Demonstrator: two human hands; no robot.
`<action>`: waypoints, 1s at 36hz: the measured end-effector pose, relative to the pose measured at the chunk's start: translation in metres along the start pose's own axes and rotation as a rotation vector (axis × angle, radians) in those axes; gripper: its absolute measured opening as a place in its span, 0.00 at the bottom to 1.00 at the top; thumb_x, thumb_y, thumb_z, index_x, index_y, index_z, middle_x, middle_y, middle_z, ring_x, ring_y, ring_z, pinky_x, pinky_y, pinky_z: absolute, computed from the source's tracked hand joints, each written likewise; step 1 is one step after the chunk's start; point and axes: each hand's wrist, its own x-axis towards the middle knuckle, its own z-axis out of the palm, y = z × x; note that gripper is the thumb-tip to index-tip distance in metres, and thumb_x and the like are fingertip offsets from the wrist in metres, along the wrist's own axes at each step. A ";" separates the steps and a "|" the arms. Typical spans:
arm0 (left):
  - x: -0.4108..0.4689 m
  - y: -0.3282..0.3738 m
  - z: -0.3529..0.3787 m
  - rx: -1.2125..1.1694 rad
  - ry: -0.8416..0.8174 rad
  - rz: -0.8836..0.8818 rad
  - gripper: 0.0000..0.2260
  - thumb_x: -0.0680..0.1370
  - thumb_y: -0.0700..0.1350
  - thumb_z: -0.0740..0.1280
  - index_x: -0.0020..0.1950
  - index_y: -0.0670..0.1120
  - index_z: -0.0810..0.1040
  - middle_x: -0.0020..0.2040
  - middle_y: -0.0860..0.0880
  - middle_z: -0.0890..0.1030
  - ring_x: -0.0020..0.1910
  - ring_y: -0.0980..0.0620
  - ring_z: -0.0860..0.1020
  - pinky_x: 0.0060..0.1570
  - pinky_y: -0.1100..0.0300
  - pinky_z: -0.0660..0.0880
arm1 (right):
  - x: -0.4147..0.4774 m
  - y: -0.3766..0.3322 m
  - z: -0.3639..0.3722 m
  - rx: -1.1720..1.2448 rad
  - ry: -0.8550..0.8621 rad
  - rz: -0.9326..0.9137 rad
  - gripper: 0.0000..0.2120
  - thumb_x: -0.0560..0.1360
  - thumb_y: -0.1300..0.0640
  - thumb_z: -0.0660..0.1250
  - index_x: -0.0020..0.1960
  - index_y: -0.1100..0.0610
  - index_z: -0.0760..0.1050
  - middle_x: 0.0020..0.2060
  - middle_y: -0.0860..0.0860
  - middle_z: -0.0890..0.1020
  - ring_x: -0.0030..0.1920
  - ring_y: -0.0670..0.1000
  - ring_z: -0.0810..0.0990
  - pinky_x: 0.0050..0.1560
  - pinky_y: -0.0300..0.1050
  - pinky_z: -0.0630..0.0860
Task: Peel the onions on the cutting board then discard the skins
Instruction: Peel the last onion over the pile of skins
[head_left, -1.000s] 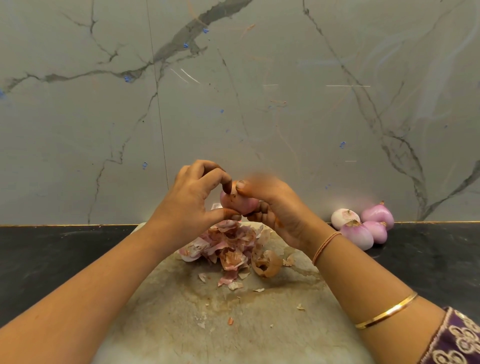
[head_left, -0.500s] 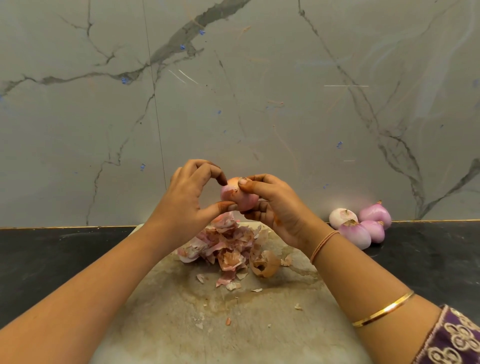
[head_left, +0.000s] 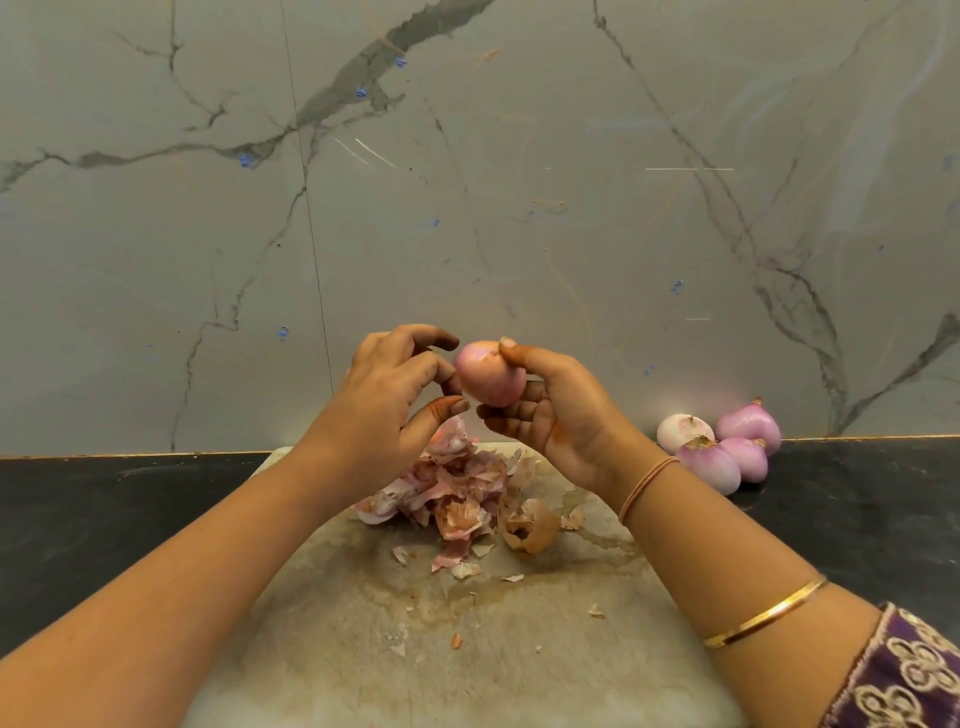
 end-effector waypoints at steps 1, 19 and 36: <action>0.000 0.001 0.000 0.013 -0.017 -0.007 0.03 0.76 0.48 0.67 0.47 0.52 0.74 0.61 0.58 0.66 0.61 0.60 0.58 0.60 0.60 0.57 | 0.000 -0.001 -0.001 0.040 0.013 0.008 0.12 0.79 0.52 0.63 0.56 0.60 0.74 0.50 0.63 0.79 0.38 0.55 0.81 0.37 0.41 0.80; -0.001 0.001 -0.002 -0.050 0.051 -0.033 0.18 0.70 0.55 0.72 0.56 0.64 0.69 0.64 0.59 0.62 0.62 0.60 0.58 0.59 0.57 0.61 | -0.002 0.003 0.001 -0.104 -0.021 -0.028 0.11 0.79 0.54 0.62 0.56 0.59 0.76 0.49 0.61 0.80 0.41 0.54 0.80 0.36 0.40 0.79; -0.002 0.002 0.000 0.004 0.034 -0.020 0.16 0.71 0.47 0.75 0.49 0.61 0.70 0.70 0.50 0.65 0.60 0.60 0.57 0.58 0.55 0.60 | -0.001 0.005 0.001 -0.153 -0.016 -0.032 0.14 0.79 0.53 0.63 0.60 0.62 0.75 0.51 0.63 0.81 0.41 0.54 0.80 0.36 0.40 0.78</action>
